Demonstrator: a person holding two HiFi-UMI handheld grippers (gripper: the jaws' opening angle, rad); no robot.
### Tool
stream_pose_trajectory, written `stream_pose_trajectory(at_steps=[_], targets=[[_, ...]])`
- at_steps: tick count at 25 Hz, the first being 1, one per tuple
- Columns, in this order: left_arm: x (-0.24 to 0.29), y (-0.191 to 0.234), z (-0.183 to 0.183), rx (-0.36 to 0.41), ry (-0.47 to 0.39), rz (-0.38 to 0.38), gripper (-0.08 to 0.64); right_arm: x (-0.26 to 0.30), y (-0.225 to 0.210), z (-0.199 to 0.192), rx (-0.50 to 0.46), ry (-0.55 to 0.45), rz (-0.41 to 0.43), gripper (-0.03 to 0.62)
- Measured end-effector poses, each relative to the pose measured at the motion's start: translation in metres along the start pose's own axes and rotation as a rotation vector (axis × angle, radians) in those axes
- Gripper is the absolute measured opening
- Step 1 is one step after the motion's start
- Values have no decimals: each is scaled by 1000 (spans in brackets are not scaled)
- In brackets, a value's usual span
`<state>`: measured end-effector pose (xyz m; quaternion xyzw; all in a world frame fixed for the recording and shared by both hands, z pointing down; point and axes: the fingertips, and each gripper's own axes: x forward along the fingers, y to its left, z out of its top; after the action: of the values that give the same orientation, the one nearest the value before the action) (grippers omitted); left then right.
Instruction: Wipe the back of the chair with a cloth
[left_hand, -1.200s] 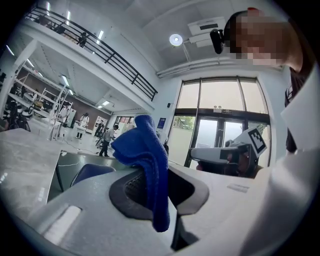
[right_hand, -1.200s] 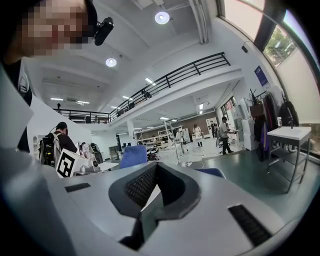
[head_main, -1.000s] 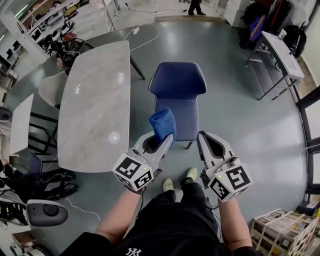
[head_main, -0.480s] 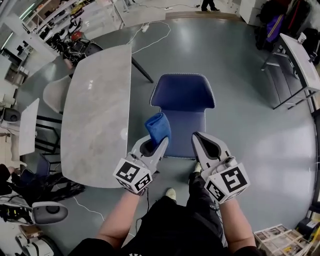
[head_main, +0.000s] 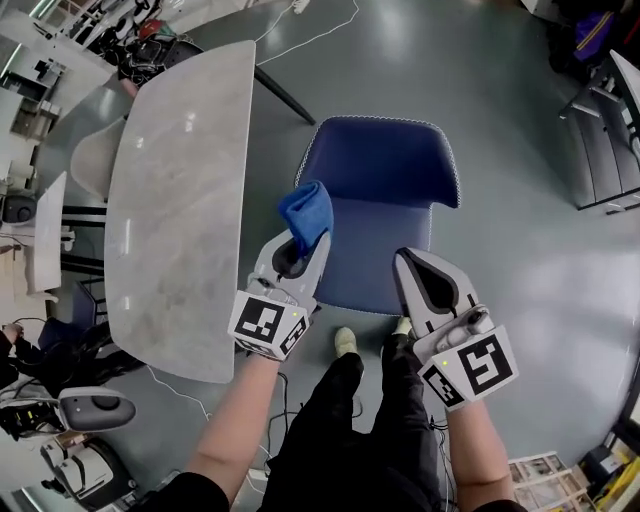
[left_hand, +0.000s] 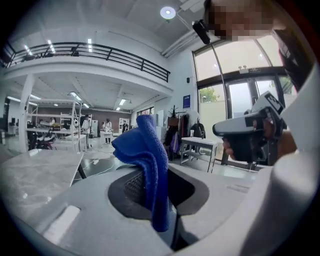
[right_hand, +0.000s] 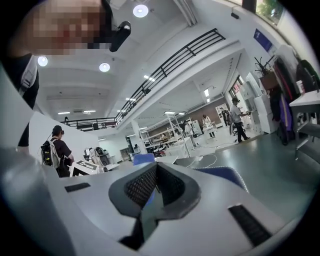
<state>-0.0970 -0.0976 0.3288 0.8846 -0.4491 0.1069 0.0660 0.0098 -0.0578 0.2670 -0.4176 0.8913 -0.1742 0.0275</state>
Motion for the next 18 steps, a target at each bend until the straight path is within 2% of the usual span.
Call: stream_pose_trajectory(at_steps=[3, 9, 13, 18], targets=[[32, 23, -39, 80, 10, 52, 61, 19, -14, -34, 7, -5, -7, 14], [87, 61, -102, 174, 8, 174, 61, 57, -45, -98, 21, -24, -19, 14], [110, 87, -124, 244, 17, 249, 61, 83, -58, -121, 12, -27, -2, 14], [132, 113, -130, 345, 32, 349, 61, 98, -74, -144, 19, -25, 9, 14]])
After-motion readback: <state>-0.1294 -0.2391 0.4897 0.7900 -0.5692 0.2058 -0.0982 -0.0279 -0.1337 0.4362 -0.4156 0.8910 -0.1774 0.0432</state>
